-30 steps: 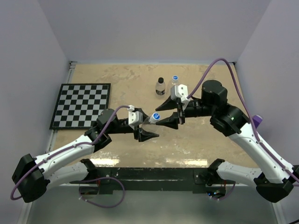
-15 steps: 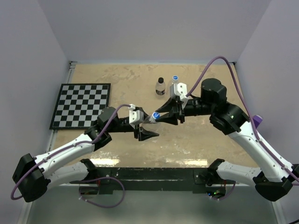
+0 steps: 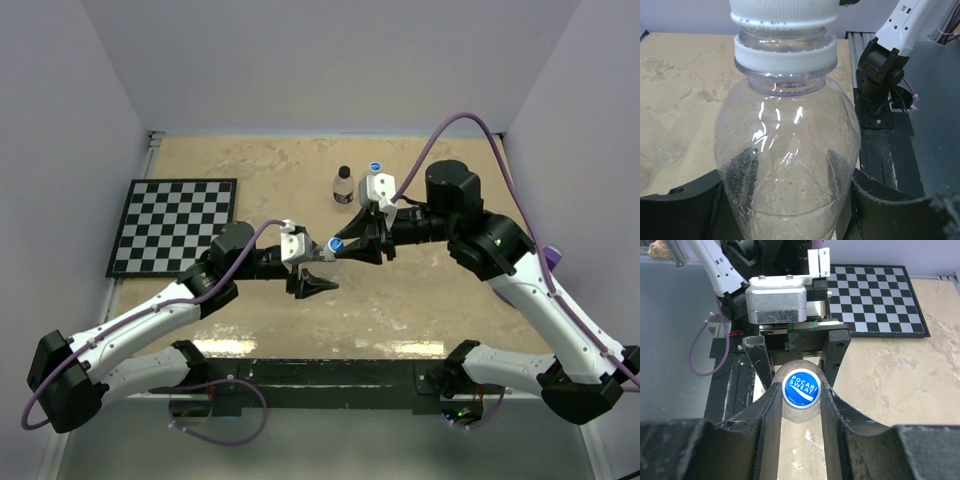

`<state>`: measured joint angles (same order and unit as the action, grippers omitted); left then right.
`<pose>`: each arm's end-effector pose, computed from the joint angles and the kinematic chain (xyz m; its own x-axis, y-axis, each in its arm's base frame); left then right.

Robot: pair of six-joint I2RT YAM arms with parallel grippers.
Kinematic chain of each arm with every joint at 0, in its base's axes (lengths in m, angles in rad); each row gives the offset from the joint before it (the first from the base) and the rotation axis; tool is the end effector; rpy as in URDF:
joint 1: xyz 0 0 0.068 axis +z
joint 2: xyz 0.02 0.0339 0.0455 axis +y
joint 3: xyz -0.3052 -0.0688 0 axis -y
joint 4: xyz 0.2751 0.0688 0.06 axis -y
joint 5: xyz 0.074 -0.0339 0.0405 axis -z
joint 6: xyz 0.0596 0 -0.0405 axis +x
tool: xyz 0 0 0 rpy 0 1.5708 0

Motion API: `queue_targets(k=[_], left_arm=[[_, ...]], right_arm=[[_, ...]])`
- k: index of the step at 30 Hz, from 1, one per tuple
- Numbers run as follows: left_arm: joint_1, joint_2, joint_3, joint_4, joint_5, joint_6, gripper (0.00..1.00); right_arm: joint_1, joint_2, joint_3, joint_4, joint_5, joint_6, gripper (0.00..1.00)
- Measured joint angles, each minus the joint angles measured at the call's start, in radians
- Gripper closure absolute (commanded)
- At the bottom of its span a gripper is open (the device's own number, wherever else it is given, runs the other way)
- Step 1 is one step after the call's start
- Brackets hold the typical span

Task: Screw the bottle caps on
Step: Screw the bottle cap onto the plastic bottle.

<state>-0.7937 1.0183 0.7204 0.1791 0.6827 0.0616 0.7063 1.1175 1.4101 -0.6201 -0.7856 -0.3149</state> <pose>0.1554 -0.2116 0.3357 -0.0219 0.0903 -0.9957 0.9957 0.0920 -0.0135 0.1571 0.1894 0.4873 0.0672 -0.2305 -0.9708 -0.9965 0.0335 -0.0769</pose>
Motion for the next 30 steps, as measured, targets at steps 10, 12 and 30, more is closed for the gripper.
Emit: queue_targets(k=[10,12,30], left_arm=[[-0.06,-0.019,0.0,-0.023,-0.254,-0.016,1.0],[-0.111,-0.026,0.0,-0.031,-0.367,-0.014,1.0],[-0.307,0.031,0.019,0.027,-0.989,0.011,1.0]], right_arm=[[0.0,-0.022,-0.061,0.108,0.132,0.126,1.0],[0.0,-0.037,-0.077,0.121,0.163,0.166,1.0],[0.005,-0.066,-0.163,0.266,0.402,0.493,1.0]])
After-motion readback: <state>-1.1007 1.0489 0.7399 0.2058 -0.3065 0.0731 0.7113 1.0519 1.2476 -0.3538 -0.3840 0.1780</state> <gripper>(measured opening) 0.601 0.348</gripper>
